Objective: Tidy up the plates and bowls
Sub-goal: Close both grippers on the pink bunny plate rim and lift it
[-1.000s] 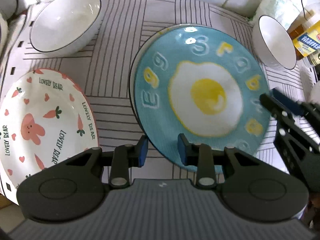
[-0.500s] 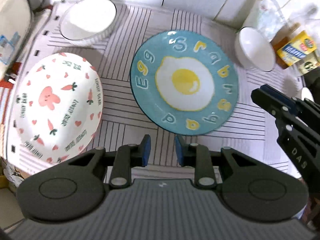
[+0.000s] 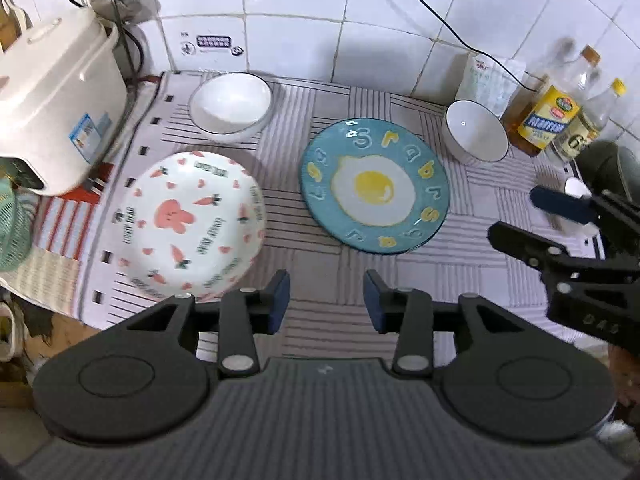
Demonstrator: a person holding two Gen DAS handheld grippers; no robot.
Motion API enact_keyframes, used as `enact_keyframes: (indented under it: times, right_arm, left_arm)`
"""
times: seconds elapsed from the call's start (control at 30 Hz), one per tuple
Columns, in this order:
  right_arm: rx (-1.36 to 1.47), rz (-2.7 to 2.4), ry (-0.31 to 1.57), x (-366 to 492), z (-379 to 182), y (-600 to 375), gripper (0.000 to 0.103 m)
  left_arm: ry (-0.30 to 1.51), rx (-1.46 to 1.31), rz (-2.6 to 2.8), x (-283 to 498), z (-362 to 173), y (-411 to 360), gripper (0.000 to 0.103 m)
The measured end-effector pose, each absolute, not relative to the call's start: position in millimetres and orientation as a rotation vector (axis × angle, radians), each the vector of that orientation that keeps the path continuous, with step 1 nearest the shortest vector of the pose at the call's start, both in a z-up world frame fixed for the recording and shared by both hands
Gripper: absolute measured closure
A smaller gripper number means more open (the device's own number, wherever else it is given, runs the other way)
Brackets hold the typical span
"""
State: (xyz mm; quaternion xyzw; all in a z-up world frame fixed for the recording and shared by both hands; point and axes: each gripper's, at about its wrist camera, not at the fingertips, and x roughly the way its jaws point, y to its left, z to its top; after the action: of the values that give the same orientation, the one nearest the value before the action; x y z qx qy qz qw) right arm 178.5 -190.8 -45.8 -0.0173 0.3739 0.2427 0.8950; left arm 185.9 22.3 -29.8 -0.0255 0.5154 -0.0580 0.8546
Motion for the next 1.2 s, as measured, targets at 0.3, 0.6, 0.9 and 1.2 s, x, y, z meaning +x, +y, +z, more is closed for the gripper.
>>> enact_keyframes:
  times: [0.3,0.6,0.9,1.2]
  right_arm:
    - [0.014,0.498,0.735,150.8,-37.5,-126.4,0.012]
    - [0.021,0.419,0.681,141.0,-52.7,-55.9,0.011]
    - [-0.022,0.431,0.649,140.7,-90.1,-18.4,0.011]
    - [0.047,0.46,0.795,181.3,-155.2,-0.8,0.012]
  left_arm:
    - [1.067,-0.037,-0.171,162.7,-28.0,100.2,0.054]
    - [1.091,0.022,-0.252,184.6,-47.7,165.4,0.036]
    - [1.104,0.062,-0.279,209.6,-79.2,197.2,0.021]
    - [1.03,-0.002,-0.222,235.5,-119.3,233.3,0.015]
